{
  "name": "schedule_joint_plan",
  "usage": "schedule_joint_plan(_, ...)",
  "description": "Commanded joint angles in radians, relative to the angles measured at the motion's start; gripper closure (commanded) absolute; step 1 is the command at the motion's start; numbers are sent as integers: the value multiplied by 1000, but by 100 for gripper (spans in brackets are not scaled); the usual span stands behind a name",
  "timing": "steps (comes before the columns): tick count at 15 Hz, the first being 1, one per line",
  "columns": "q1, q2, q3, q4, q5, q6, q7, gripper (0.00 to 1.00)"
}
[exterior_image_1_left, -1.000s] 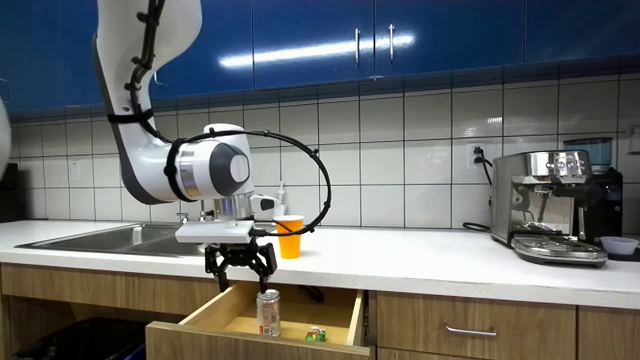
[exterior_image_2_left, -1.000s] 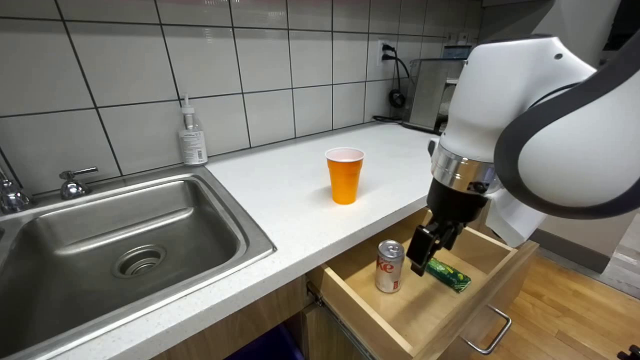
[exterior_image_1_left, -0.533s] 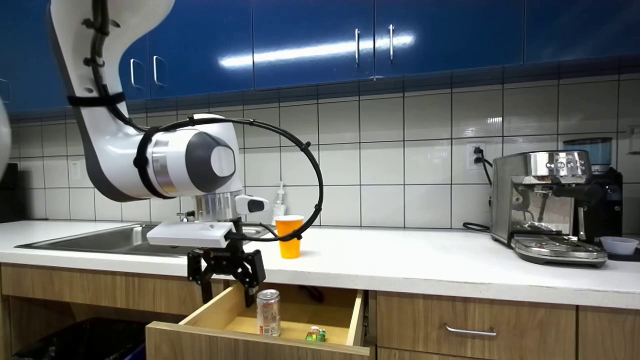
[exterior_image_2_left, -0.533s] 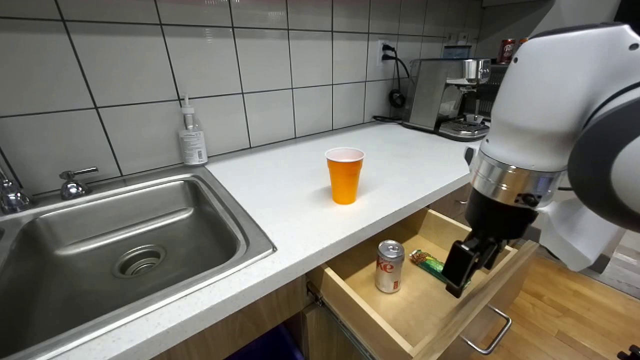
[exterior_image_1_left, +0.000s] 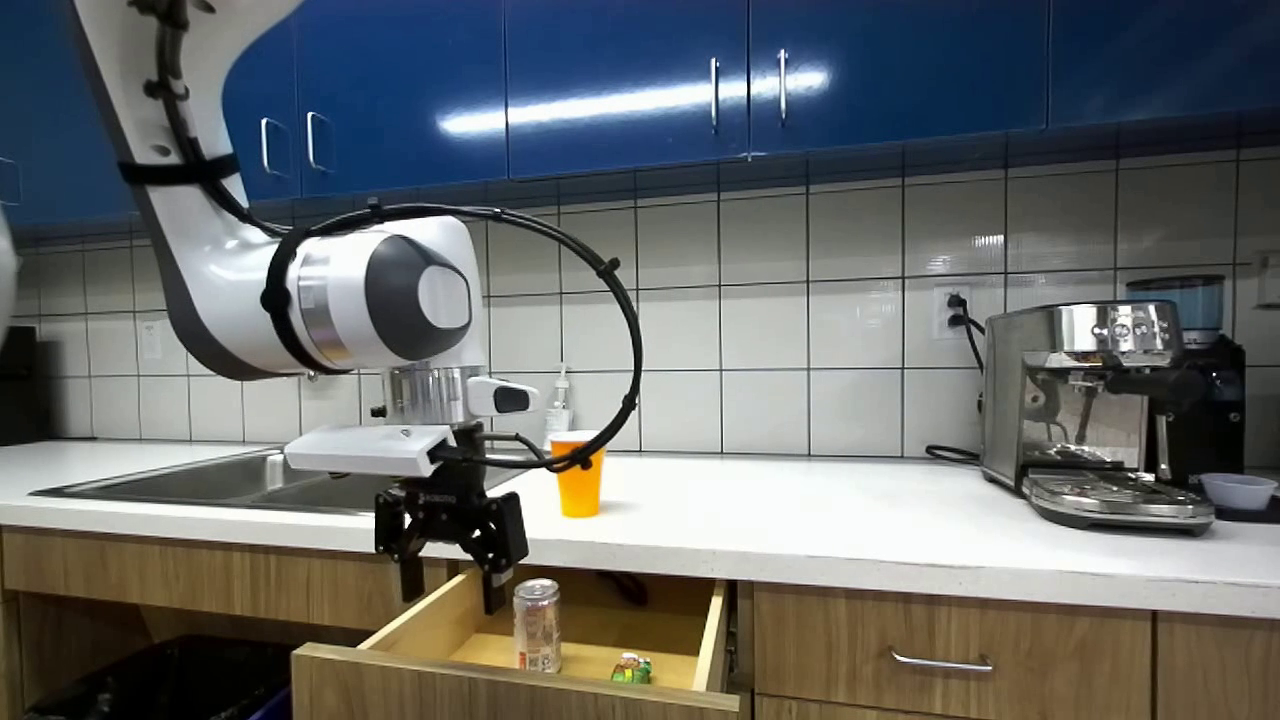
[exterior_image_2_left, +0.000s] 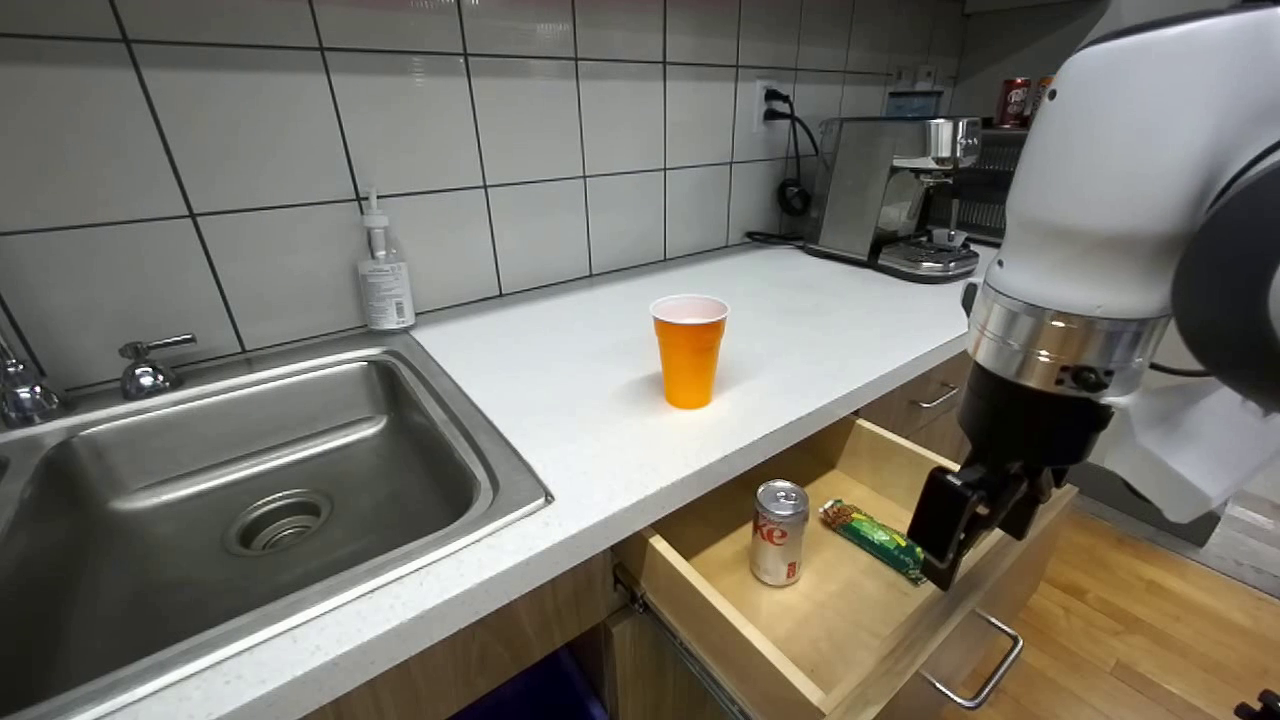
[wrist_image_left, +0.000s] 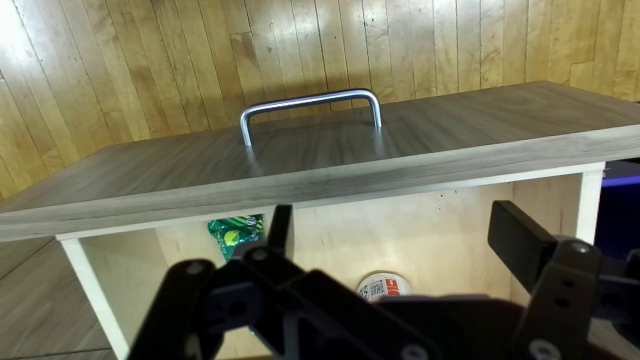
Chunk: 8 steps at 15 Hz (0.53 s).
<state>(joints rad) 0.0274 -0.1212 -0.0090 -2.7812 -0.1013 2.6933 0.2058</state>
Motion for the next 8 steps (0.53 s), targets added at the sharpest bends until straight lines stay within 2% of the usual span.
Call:
schedule_joint_plan(1,-20,-2,15,1,13,-4,-5,0)
schedule_joint_plan(8,-24,-2,13,1,25,-5,-4,0)
